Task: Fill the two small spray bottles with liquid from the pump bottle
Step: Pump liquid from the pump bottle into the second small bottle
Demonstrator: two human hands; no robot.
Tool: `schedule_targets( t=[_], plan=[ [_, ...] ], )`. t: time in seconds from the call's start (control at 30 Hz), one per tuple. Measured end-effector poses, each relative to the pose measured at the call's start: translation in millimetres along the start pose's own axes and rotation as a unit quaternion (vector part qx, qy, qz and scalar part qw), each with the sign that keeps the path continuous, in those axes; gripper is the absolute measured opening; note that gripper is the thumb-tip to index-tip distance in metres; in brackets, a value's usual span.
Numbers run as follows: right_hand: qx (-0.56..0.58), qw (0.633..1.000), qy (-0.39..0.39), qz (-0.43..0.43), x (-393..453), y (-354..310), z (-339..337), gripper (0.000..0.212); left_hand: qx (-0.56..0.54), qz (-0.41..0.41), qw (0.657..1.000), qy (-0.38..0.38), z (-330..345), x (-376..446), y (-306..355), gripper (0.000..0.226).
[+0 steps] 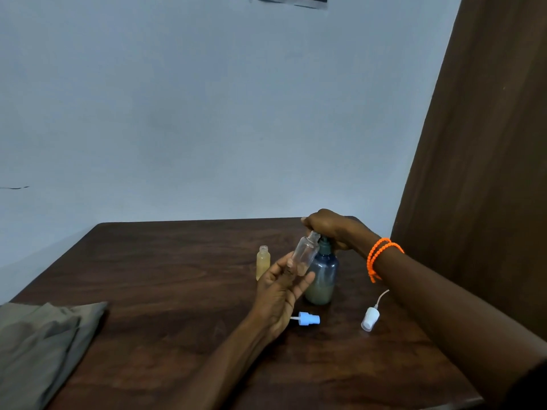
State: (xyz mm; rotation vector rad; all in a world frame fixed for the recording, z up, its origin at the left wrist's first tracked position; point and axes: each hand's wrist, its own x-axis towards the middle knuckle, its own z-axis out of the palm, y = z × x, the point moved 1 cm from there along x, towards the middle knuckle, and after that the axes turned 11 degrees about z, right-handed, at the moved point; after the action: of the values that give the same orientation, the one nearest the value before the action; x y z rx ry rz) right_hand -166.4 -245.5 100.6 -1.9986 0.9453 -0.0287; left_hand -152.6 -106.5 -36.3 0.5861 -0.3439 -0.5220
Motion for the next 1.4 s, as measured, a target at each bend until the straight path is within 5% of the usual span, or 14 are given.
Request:
schedule_targets(
  t=[0.13, 0.67, 0.77, 1.4],
  plan=[
    [-0.015, 1.000, 0.016, -0.005, 1.4, 0.5, -0.3, 0.023, 0.013, -0.007, 1.000, -0.005, 4.3, -3.9, 5.0, 0.064],
    [-0.027, 0.999, 0.029, -0.007, 2.3, 3.5, 1.7, 0.031, -0.010, -0.035, 0.999, 0.027, 7.5, -11.2, 5.3, 0.031],
    [-0.039, 0.999, 0.009, 0.002, 1.6, -3.0, -1.3, 0.038, -0.013, -0.030, 0.999, 0.023, 10.5, -12.3, 6.4, 0.044],
    [-0.109, 0.994, 0.021, 0.023, -14.0, -5.8, -1.3, 0.056, -0.025, -0.056, 0.997, 0.049, 8.3, -9.1, 6.2, 0.041]
  ],
)
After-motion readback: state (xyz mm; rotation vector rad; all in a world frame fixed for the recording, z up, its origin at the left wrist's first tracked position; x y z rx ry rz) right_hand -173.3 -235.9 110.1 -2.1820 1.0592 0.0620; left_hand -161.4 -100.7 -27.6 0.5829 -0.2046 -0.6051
